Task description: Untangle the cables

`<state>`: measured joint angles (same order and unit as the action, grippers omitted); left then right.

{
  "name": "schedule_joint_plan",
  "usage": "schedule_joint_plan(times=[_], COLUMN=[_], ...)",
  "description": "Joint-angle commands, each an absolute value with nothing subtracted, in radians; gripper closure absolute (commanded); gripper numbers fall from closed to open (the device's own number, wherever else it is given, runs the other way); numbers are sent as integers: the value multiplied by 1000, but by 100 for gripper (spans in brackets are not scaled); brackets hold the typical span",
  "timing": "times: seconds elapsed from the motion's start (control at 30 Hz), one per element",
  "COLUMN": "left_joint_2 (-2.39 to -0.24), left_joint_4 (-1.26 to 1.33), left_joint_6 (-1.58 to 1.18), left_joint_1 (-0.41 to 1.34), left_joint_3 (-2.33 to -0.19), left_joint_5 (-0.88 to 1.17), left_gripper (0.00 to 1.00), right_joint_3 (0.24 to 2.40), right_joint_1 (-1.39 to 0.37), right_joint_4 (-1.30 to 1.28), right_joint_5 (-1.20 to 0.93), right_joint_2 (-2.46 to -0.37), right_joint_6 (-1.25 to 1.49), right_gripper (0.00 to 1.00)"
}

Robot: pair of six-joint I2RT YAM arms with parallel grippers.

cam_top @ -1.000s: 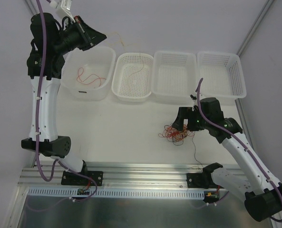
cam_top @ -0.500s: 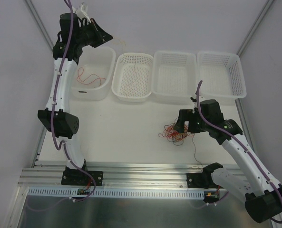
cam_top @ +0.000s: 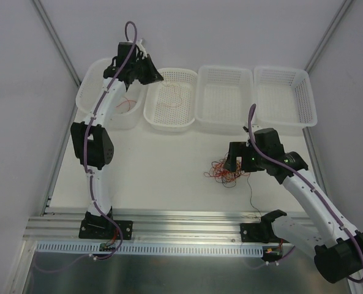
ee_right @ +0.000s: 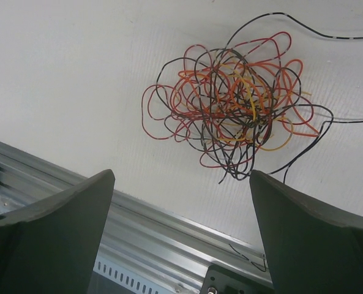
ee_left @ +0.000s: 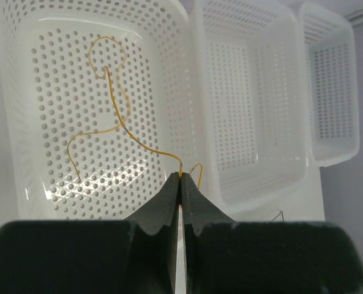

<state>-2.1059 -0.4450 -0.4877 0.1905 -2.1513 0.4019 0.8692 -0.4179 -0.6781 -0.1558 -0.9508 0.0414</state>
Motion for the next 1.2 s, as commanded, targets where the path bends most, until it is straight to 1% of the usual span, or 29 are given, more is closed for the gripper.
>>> schedule_joint_plan(times=[0.0,0.1,0.2,0.23,0.33,0.37,0.43,0.47,0.53,0.57,0.63,0.67,0.7,0.77,0.9,0.97,1.07,1.1,1.17], left_joint_2=[-2124,-2119,-2082,-2071,-2011,-1996,-1933,-1909,-1826,-1763,-1694,-1663,-1596,-1504,-1370,-1303,-1218,-1197,-1134], left_joint_4=[-399,-397,-399,-399,-400,-400,-400,-400,-400,-402,-400,-400,-399,-399,-399,-397,-393,-393,-391], left_joint_6=[-422,-437,-443,-440,-433,-430,-425,-423,-419,-420,-426,-428,-433,-434,-475,-495,-543,-566,-607], left_joint_1=[244,250,250,252,258,259,265,276,291,313,339,353,389,428,558,607,681,698,724], left_joint_3=[-2131,-2089,-2037,-2017,-1976,-1965,-1921,-1902,-1831,-1803,-1700,-1663,-1623,-1505,-1274,-1205,-1077,-1046,-961], left_joint_5=[296,241,203,202,196,198,207,212,215,218,213,207,195,181,144,114,71,63,42], left_gripper=[99,91,71,61,56,50,40,29,19,10,3,1,1,1,1,1,1,1,1], right_joint_3=[868,874,874,873,877,879,884,882,884,879,868,864,851,838,795,779,770,772,793], right_joint_1=[-423,-425,-425,-426,-428,-431,-431,-433,-434,-434,-436,-437,-440,-442,-445,-446,-482,-514,-554], right_joint_4=[-664,-684,-692,-693,-703,-706,-707,-706,-701,-696,-677,-669,-655,-643,-585,-554,-493,-457,-428], right_joint_5=[-123,-98,-89,-87,-83,-80,-69,-64,-57,-57,-54,-54,-45,-32,26,23,9,-24,-40], right_joint_2=[-954,-957,-947,-945,-954,-959,-968,-972,-986,-989,-999,-1003,-1008,-1017,-1051,-1075,-1147,-1169,-1228], right_joint_6=[34,38,44,46,48,46,49,51,58,63,67,74,78,98,127,133,143,146,161], right_gripper=[3,3,3,3,3,2,2,2,1,3,7,8,11,13,18,21,27,32,37])
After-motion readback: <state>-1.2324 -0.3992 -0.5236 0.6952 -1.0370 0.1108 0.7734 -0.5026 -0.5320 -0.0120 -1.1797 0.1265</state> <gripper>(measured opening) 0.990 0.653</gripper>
